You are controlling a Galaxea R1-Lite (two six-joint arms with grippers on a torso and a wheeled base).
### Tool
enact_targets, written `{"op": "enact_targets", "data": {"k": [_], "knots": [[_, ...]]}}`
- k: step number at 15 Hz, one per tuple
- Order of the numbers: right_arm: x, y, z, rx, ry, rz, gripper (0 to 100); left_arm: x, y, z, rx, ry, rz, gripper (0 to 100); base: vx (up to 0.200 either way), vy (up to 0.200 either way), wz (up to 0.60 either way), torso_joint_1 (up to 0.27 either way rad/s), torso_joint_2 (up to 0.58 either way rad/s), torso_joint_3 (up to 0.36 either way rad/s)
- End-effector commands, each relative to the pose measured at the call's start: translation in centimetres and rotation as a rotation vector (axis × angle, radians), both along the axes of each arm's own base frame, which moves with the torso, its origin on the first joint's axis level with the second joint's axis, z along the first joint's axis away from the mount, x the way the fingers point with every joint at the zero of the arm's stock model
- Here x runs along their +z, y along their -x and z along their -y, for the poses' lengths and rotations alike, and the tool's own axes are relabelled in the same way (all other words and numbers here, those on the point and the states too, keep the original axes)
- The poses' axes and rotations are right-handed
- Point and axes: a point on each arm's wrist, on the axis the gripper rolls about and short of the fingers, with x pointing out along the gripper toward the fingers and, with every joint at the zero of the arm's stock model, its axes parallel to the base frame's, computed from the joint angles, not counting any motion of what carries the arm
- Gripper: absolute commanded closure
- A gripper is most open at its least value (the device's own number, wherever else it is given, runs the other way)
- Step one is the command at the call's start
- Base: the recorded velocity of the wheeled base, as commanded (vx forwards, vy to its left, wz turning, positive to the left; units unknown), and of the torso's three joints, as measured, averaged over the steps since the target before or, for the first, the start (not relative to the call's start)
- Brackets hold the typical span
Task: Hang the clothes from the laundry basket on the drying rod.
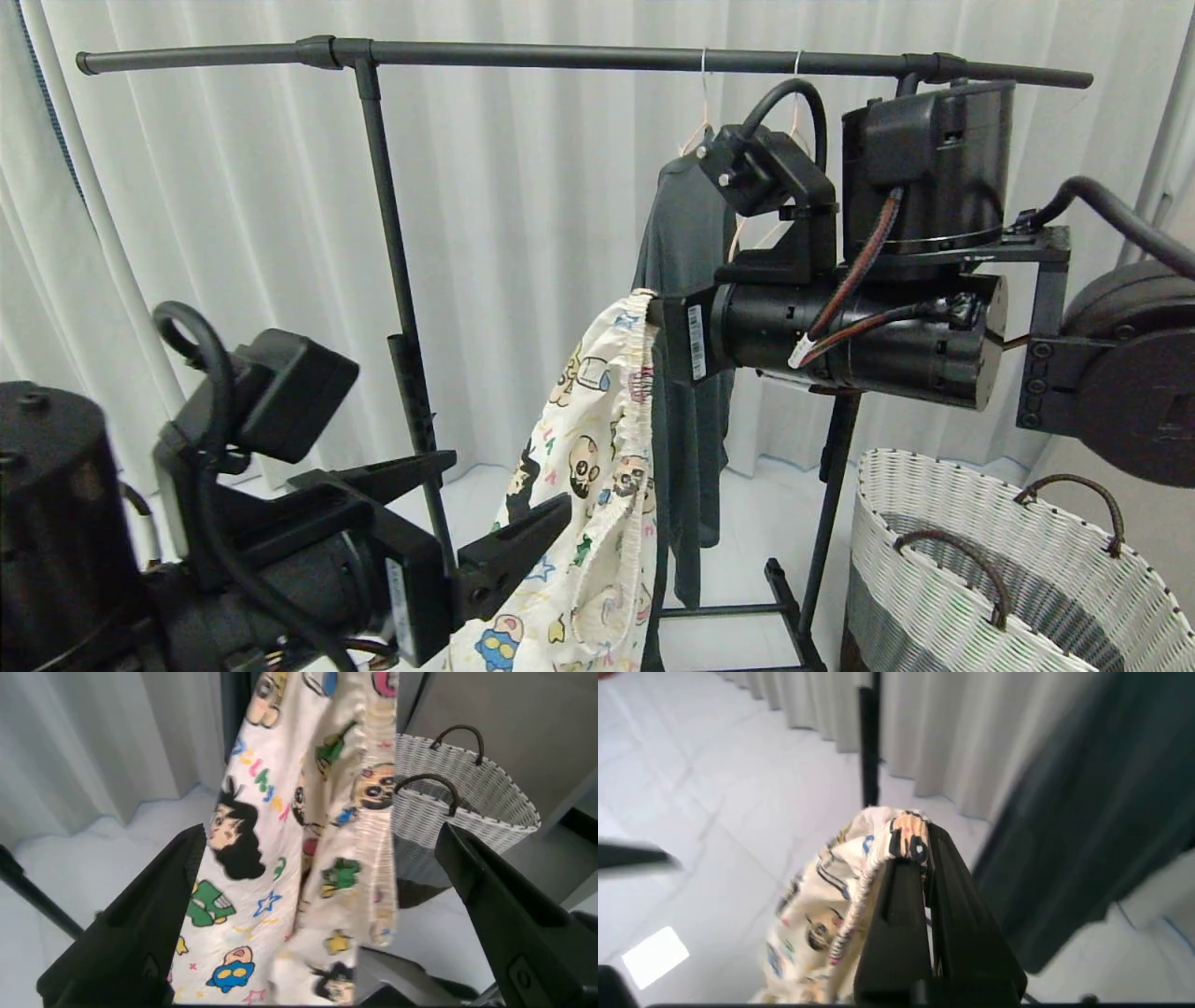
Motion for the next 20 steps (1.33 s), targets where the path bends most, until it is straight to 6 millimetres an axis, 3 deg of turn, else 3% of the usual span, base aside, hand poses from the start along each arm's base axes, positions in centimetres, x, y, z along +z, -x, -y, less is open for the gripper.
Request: {"op": "enact_targets", "data": {"k": [1, 5, 10, 15, 20], "knots": [[0.6, 0.4, -0.9, 0.034, -0.013, 0.006, 100, -1.4, -0.8, 1.8, -0.007, -0.039, -0.047, 0, 0.000, 0.000, 0.00, 0.000, 0.00, 0.000], [1.4, 1.2, -1.8, 0.068, -0.033, 0.021, 100, -0.8, -1.1, 2.5, 0.000, 0.015, -0.063, 0, 0.000, 0.000, 0.00, 0.000, 0.00, 0.000], [2.2, 1.2, -1.8, 0.069, -0.054, 0.038, 100, -2.9, -1.9, 2.0, 0.044, -0.052, -0.118, 0, 0.000, 0.000, 0.00, 0.000, 0.00, 0.000], [3.0, 1.7, -1.6, 0.075, -0.072, 0.051, 100, -6.0, -1.3, 0.6, 0.066, -0.149, -0.193, 0, 0.000, 0.000, 0.00, 0.000, 0.00, 0.000], [3.6, 2.6, -1.4, 0.093, -0.081, 0.058, 100, -2.8, 0.0, -0.5, 0.047, 0.006, -0.066, 0, 0.000, 0.000, 0.00, 0.000, 0.00, 0.000]]}}
